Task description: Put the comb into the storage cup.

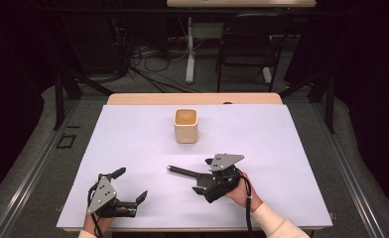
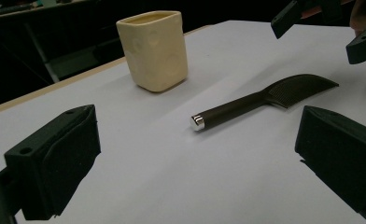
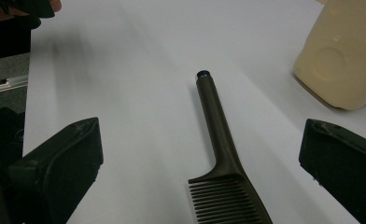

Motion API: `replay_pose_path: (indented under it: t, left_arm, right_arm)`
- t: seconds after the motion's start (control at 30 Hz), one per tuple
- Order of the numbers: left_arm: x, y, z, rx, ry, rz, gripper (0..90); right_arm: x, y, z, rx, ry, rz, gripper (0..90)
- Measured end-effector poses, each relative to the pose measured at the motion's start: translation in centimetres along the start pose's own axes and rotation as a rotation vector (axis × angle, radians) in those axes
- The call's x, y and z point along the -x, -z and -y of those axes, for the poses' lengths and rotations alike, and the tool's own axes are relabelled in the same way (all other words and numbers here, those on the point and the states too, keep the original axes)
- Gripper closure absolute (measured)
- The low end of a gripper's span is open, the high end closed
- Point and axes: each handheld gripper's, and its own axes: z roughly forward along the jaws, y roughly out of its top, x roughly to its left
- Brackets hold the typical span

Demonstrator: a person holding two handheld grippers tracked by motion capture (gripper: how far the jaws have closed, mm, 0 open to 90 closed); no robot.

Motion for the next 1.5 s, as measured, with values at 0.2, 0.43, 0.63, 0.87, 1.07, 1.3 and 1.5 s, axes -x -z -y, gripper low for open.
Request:
replay_pose_path:
  t: [0.2,0.43,0.63,0.87,1.07,1.3,1.5]
  left_arm:
    - [0.0,0.0,0.0,0.001,0.001,-0.002,0.1]
    - [0.0,0.0,0.0,0.002,0.002,-0.005,0.1]
    - [-0.1,0.1,0.0,0.000,0.000,-0.005,0.1]
    - [-0.1,0.1,0.0,0.000,0.004,-0.006,0.1]
    - [-0.1,0.1,0.1,0.000,0.007,-0.005,0.1]
    - [-0.1,0.1,0.1,0.001,0.006,-0.006,0.1]
    - [-0.1,0.1,0.1,0.001,0.006,-0.007,0.1]
  right_arm:
    - [0.3,-1.0,-0.4,-0.008,-0.008,-0.008,0.0]
    - [0.4,-2.1,-0.8,-0.028,-0.005,-0.020,0.0]
    - [0.3,-3.0,-1.3,-0.042,0.005,-0.020,10.6]
    - [0.1,-3.9,-2.0,-0.058,0.030,-0.022,36.7]
    - [0.2,-4.8,-2.6,-0.081,0.055,-0.025,69.9]
    - [0.2,-6.4,-3.3,-0.122,0.080,0.007,90.0]
    - [-0.1,-7.8,-4.4,-0.158,0.116,-0.003,90.0]
